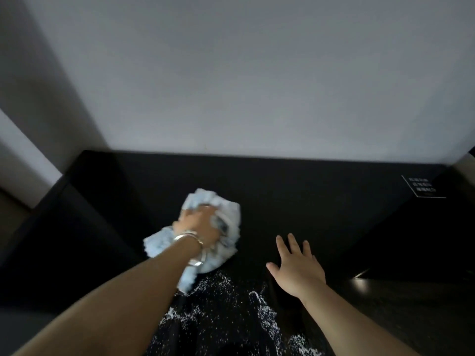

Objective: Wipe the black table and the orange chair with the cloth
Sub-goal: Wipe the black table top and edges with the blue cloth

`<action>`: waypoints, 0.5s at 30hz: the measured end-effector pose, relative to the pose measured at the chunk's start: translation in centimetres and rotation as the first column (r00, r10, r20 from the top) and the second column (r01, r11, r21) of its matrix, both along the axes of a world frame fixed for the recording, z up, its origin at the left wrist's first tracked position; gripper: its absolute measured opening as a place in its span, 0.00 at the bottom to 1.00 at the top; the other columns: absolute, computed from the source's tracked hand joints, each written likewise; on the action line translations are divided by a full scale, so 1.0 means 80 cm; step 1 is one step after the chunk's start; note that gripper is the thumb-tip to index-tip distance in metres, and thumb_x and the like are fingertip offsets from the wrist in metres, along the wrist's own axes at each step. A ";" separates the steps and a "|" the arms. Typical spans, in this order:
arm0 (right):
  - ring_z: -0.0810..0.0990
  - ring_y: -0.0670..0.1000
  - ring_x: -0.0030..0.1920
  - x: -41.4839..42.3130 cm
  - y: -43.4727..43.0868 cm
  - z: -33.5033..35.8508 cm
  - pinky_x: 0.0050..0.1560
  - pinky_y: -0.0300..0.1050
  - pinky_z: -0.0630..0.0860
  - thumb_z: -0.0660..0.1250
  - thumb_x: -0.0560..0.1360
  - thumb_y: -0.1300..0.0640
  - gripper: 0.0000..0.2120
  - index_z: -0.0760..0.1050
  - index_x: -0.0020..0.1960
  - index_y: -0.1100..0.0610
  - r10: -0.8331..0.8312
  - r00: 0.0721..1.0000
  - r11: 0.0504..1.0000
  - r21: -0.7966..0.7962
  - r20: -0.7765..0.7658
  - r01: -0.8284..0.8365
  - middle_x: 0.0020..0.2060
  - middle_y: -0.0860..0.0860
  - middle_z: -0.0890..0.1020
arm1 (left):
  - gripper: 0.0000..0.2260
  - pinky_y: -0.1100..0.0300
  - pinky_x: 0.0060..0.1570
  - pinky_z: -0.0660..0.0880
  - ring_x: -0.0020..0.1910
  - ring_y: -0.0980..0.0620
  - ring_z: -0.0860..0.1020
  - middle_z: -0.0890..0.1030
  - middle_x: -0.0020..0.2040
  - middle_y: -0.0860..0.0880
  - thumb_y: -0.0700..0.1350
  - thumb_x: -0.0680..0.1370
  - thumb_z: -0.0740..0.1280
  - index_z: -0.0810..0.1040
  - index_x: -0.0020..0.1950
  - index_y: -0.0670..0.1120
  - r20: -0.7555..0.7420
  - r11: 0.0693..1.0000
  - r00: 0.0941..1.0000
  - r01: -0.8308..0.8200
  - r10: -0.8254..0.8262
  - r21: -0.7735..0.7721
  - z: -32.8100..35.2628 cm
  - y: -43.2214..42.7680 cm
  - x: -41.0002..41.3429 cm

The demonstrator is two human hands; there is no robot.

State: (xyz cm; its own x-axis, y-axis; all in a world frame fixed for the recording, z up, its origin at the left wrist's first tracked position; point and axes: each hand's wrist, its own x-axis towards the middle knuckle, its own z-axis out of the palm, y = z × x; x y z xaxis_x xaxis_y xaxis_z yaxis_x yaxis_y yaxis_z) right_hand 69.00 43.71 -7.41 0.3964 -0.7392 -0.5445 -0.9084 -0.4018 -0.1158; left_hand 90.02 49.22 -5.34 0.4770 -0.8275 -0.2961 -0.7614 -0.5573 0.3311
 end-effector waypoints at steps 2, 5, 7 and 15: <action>0.40 0.60 0.76 -0.001 0.000 0.001 0.75 0.55 0.50 0.52 0.80 0.41 0.33 0.38 0.77 0.47 -0.010 1.000 1.000 0.013 0.023 0.010 0.77 0.49 0.39 | 0.24 0.46 0.65 0.65 0.67 0.45 0.65 0.68 0.68 0.50 0.52 0.72 0.68 0.68 0.67 0.60 0.048 0.995 0.994 0.096 -0.097 0.023 -0.011 -0.012 -0.055; 0.39 0.59 0.76 -0.003 0.000 0.003 0.75 0.54 0.48 0.54 0.80 0.46 0.34 0.37 0.77 0.48 -0.016 0.999 0.999 0.035 0.045 0.015 0.77 0.49 0.39 | 0.27 0.48 0.66 0.64 0.70 0.48 0.59 0.64 0.70 0.57 0.53 0.73 0.66 0.61 0.70 0.61 0.087 0.914 0.911 0.397 -0.403 0.077 -0.013 0.024 -0.092; 0.40 0.59 0.76 -0.004 -0.001 0.003 0.75 0.54 0.49 0.53 0.80 0.45 0.33 0.37 0.77 0.48 -0.008 0.999 0.999 0.032 0.037 0.007 0.76 0.50 0.38 | 0.25 0.53 0.64 0.67 0.68 0.52 0.62 0.66 0.67 0.61 0.51 0.73 0.65 0.63 0.69 0.62 0.063 0.887 0.886 0.452 -0.458 0.097 -0.013 0.047 -0.071; 0.40 0.59 0.76 -0.003 0.001 -0.001 0.75 0.55 0.51 0.50 0.79 0.38 0.33 0.38 0.77 0.47 0.005 1.000 1.000 -0.003 0.003 -0.005 0.77 0.49 0.39 | 0.15 0.52 0.55 0.73 0.58 0.50 0.74 0.75 0.56 0.56 0.56 0.69 0.63 0.73 0.55 0.61 0.004 0.996 1.000 0.020 -0.019 -0.086 0.017 -0.005 0.047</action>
